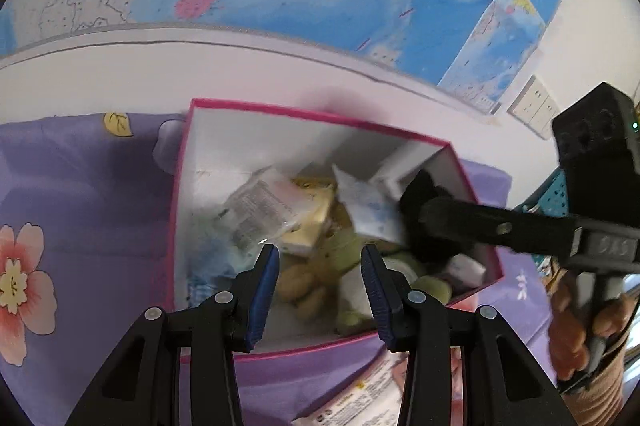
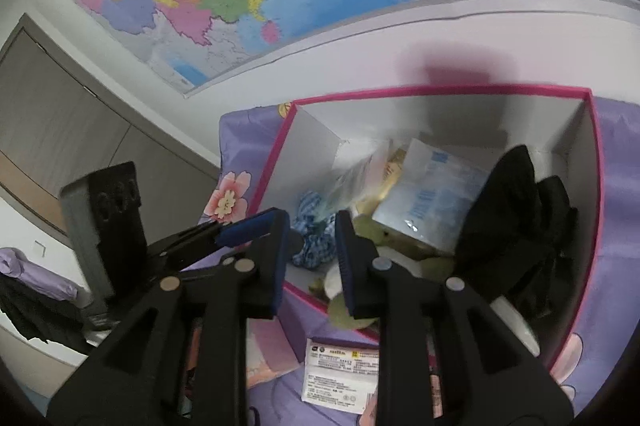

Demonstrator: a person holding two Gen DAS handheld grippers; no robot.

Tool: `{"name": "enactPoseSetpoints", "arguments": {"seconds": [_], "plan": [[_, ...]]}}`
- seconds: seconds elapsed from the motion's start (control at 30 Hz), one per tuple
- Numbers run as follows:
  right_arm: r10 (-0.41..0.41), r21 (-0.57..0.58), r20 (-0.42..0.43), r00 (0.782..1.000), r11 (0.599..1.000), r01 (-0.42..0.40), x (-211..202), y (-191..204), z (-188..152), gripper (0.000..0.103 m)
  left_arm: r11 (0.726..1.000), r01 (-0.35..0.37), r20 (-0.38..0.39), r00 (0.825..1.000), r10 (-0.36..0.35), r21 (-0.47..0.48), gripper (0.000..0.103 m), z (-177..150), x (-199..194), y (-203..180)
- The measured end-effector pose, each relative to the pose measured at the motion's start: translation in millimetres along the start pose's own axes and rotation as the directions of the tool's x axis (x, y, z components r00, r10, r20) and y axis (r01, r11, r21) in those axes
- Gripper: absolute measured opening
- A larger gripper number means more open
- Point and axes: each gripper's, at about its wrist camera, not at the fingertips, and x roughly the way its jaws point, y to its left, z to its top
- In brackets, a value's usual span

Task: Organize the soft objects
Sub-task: 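Move the left gripper down to the pink spouted pouch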

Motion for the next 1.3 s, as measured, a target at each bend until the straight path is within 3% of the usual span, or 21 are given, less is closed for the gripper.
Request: {"name": "enactPoseSetpoints", "arguments": {"seconds": [0.13, 0.47, 0.6, 0.8, 1.07, 1.3], "plan": [[0.005, 0.000, 0.018, 1.000, 1.000, -0.005, -18.0, -2.8, -7.2, 0.026, 1.000, 0.016, 0.026, 1.000, -0.016, -0.001, 0.042, -7.3, -10.0, 3.5], [0.185, -0.091, 0.102, 0.977, 0.980, -0.176, -92.1, 42.9, -38.9, 0.028, 0.992, 0.079, 0.091, 0.992, -0.088, 0.098, 0.044, -38.3, -61.9, -34.1], [0.207, -0.165, 0.120, 0.971, 0.969, -0.187, -118.6, 68.1, -58.6, 0.034, 0.983, 0.116, 0.075, 0.989, -0.127, 0.140, 0.045, -55.2, -71.6, -51.5], [0.200, -0.239, 0.152, 0.968, 0.958, -0.161, -161.5, 86.6, -95.4, 0.035, 0.972, 0.165, 0.000, 0.986, -0.167, 0.167, 0.045, -80.3, -62.9, -71.1], [0.149, -0.170, 0.211, 0.966, 0.979, -0.114, -195.6, 47.1, -135.0, 0.038, 0.976, 0.181, -0.140, 0.977, -0.164, 0.121, 0.045, -111.4, -18.5, -76.4], [0.036, 0.018, 0.138, 0.990, 0.999, -0.039, -160.2, -36.7, -160.6, 0.039, 0.982, 0.153, -0.218, 0.968, -0.127, 0.107, 0.045, -128.9, 9.4, -81.9]]}}
